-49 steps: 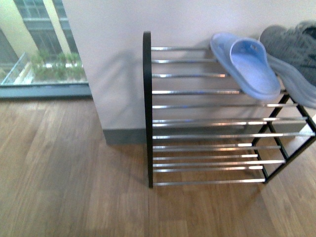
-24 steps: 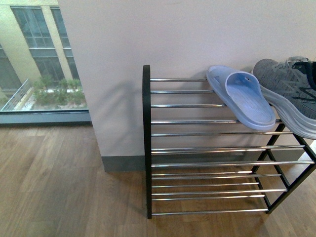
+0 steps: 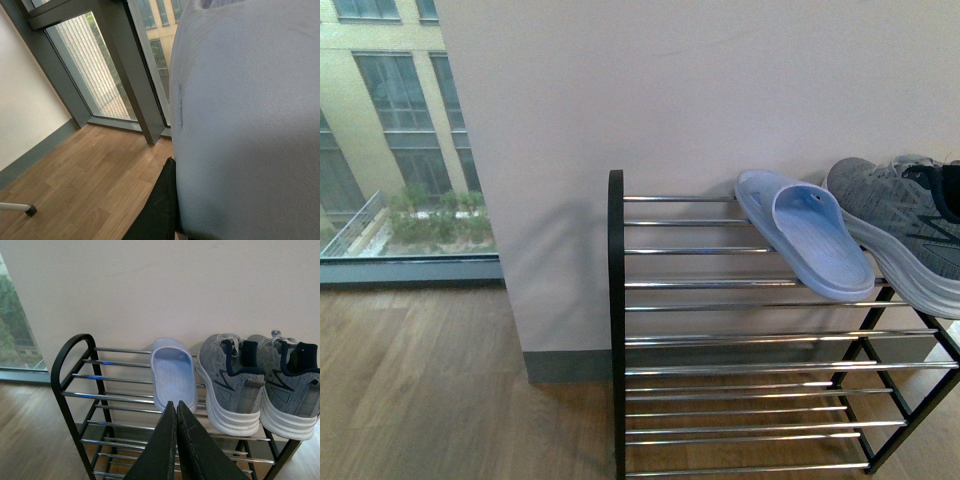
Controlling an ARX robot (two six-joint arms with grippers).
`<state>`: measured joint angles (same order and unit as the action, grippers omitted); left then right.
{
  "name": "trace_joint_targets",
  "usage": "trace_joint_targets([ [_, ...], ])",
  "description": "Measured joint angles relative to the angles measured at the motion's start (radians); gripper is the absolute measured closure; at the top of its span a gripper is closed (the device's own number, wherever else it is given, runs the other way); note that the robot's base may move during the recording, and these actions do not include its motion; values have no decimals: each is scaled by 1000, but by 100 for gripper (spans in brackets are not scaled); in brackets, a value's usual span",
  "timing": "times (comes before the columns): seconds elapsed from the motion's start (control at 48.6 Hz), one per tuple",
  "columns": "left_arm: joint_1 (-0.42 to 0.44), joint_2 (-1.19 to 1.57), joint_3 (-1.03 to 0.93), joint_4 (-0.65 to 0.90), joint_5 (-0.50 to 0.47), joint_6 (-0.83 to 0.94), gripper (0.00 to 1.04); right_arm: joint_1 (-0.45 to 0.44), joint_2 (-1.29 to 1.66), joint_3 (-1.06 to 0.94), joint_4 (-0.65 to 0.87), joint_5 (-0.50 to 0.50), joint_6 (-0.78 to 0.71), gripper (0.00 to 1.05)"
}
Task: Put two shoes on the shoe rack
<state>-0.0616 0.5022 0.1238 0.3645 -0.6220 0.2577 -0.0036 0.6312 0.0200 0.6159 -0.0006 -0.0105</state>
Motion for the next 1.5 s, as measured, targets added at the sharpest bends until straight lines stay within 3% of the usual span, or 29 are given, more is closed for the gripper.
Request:
trace_joint_targets([
  [0.597,0,0,0,0,0,0,103,0,-288,-1,-272,0,0,103],
  [1.214,0,0,0,0,0,0,103,0,-457,-1,-439,0,0,103],
  [1.296,0,0,0,0,0,0,103,0,-583,-1,-597,2,0,103],
  [1.502,0,0,0,0,0,0,103,0,-624,-1,-613,1,0,103],
])
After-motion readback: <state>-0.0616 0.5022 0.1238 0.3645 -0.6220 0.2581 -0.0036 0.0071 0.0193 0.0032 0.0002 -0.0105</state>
